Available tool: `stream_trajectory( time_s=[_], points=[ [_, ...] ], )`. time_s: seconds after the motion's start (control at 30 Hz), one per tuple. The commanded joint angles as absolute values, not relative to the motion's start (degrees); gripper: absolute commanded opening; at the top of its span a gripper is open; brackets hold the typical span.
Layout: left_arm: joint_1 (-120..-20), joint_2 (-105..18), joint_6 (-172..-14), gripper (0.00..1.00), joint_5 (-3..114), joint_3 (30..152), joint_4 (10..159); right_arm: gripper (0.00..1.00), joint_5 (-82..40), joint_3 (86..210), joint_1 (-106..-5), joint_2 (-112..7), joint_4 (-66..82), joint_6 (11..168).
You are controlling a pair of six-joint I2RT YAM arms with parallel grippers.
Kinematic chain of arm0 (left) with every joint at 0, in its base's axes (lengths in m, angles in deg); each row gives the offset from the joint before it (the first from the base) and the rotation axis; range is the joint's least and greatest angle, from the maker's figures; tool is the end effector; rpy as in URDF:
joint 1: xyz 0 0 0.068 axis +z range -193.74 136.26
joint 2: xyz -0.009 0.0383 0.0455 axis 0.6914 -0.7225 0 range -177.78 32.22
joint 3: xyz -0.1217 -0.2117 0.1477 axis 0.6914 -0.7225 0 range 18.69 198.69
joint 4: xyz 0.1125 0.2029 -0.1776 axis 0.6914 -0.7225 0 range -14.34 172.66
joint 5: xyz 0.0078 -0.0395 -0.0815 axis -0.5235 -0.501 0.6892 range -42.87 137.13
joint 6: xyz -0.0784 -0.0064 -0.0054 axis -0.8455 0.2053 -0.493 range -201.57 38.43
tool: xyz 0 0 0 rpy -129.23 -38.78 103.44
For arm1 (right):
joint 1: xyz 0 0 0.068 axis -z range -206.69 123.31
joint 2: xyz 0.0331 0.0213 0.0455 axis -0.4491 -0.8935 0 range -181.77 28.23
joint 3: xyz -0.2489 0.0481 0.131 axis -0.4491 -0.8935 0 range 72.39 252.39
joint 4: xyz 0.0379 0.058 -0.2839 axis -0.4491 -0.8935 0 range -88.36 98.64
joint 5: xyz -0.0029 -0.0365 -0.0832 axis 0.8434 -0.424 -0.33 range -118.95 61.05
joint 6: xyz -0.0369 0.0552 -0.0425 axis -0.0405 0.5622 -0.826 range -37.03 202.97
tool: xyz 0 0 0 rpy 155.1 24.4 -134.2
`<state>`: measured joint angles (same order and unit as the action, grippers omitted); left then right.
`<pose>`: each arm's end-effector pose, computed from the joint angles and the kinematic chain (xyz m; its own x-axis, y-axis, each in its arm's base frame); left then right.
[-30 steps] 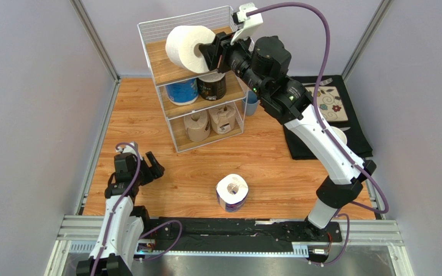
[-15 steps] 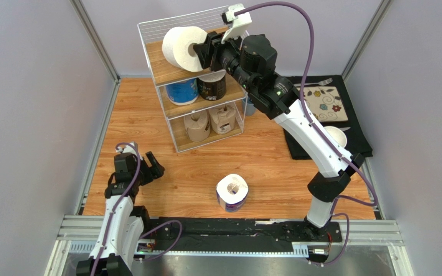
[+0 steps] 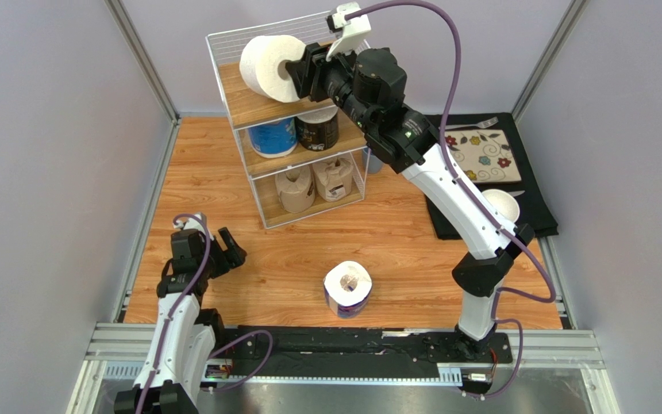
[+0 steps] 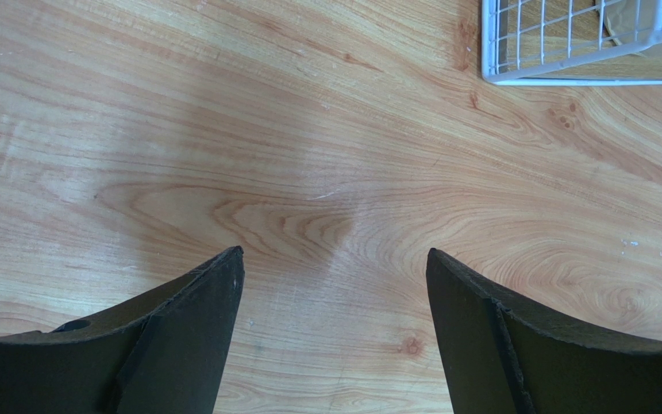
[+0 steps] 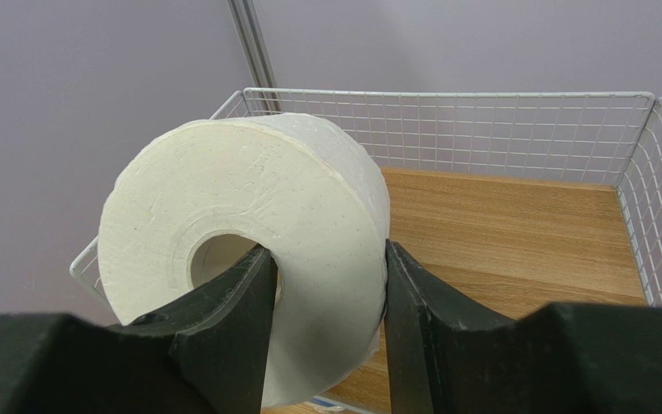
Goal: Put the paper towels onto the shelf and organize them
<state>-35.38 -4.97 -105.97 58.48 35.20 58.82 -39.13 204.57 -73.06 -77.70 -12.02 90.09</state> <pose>0.1802 0.0130 0.1406 -0.6301 -0.5021 -0.5924 -0.2899 0.8598 -0.4203 0.3249 0.3236 0.5700 -0.0068 0.1698 -0.9855 -0.5950 0.7914 0.1404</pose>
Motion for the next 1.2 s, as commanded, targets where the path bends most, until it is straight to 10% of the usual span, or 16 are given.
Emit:
stream_trajectory(
  time_s=[0.0,0.37,1.17],
  points=[
    [-35.0,-4.6,-106.3,0.86,58.3,34.9,59.8,0.41,-38.2,209.1,-72.5,-78.5,-6.8,90.5],
    [-35.0,-4.7,-106.3,0.86,58.4,35.0,59.8,0.64,-37.9,209.9,-71.9,-79.5,-5.9,90.9],
    [-35.0,-4.8,-106.3,0.86,57.8,35.0,59.6,0.68,-35.0,216.1,-71.1,-86.0,-4.9,92.7]
  ],
)
